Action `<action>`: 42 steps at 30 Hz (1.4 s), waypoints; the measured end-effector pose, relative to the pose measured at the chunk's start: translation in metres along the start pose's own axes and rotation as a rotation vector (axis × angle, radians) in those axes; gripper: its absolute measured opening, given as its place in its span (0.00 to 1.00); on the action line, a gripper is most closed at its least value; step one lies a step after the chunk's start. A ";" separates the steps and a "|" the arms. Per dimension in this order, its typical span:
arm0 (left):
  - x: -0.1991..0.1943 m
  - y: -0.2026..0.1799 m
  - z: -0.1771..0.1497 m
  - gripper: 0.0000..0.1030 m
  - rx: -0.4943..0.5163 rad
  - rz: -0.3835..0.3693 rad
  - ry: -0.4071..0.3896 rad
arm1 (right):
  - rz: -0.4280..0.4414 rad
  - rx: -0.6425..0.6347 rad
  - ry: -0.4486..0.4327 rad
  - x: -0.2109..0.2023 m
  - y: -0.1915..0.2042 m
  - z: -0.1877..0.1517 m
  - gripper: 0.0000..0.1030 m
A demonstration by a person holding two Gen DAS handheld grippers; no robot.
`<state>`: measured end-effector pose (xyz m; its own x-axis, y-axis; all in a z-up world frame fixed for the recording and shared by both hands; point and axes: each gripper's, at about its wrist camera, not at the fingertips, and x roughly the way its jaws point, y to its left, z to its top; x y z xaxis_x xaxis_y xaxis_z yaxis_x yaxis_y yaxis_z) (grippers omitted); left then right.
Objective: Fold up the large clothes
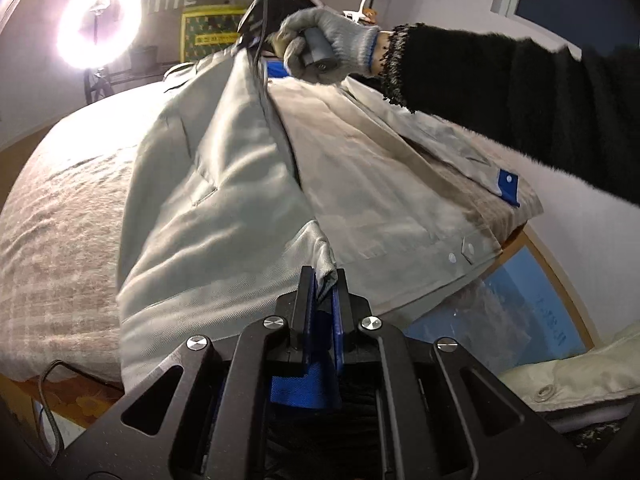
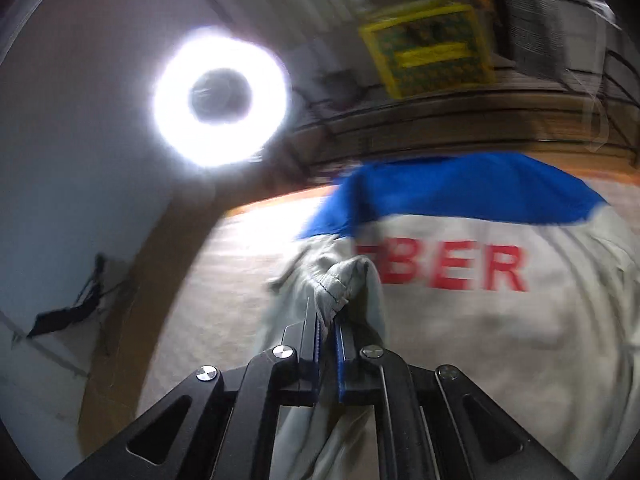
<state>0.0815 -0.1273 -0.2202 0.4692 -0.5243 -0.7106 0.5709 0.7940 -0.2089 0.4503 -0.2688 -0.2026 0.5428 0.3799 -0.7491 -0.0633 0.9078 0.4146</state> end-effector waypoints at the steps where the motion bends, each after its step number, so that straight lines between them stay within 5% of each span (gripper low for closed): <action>1: 0.004 -0.001 0.001 0.06 0.003 -0.007 0.015 | -0.016 0.015 0.031 0.011 -0.010 -0.005 0.04; 7: -0.010 -0.003 -0.002 0.06 0.008 -0.029 0.031 | -0.062 0.045 0.131 0.035 -0.031 -0.034 0.27; 10: -0.034 0.005 -0.007 0.06 -0.017 -0.035 0.018 | -0.009 0.055 0.068 -0.003 -0.030 -0.038 0.38; 18: -0.123 0.048 -0.024 0.06 -0.120 0.098 -0.109 | 0.129 -0.063 -0.108 -0.137 0.013 -0.079 0.40; 22: -0.161 0.092 -0.024 0.06 -0.206 0.144 -0.180 | 0.082 -0.139 -0.244 -0.200 0.047 -0.121 0.61; 24: -0.176 0.111 -0.019 0.06 -0.249 0.146 -0.217 | 0.041 -0.158 -0.323 -0.225 0.060 -0.145 0.62; 32: -0.251 0.188 0.053 0.06 -0.283 0.228 -0.398 | -0.032 -0.204 -0.442 -0.307 0.098 -0.217 0.79; 35: -0.280 0.196 0.092 0.06 -0.246 0.241 -0.465 | -0.089 -0.215 -0.461 -0.332 0.108 -0.229 0.83; 42: -0.320 0.189 0.162 0.06 -0.233 0.174 -0.551 | -0.049 -0.147 -0.537 -0.389 0.106 -0.257 0.83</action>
<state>0.1488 0.1407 0.0769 0.8564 -0.4137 -0.3090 0.3221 0.8957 -0.3064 0.0178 -0.2746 -0.0001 0.8962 0.2273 -0.3809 -0.1223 0.9520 0.2805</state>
